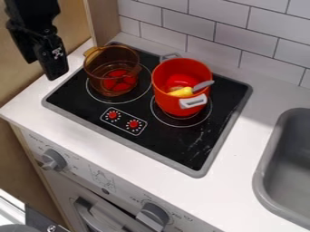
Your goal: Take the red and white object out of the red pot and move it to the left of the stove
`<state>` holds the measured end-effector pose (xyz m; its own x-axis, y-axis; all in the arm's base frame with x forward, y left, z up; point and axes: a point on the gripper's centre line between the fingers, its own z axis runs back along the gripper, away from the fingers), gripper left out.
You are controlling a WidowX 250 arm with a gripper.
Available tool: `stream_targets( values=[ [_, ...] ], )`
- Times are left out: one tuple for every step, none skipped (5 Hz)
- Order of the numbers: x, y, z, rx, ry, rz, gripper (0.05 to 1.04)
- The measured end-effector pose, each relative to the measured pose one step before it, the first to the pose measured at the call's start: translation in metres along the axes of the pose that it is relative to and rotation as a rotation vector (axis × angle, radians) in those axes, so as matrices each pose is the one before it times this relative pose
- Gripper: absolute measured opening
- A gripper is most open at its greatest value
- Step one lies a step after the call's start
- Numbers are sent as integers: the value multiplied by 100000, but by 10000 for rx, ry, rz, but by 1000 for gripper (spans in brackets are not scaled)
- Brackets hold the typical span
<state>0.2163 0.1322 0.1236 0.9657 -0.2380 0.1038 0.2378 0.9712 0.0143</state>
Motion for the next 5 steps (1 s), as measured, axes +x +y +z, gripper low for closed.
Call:
stream_targets(
  values=[
    [-207, -220, -629, -193, 176, 48, 999],
    [1907, -987, -750, 67, -160, -28, 999],
    [2762, -1079, -294, -62, -46, -228, 999],
    [2774, -1221, 179, 50, -210, -501, 999],
    [1790, -1140, 652, -95, -373, -762, 999]
  ],
)
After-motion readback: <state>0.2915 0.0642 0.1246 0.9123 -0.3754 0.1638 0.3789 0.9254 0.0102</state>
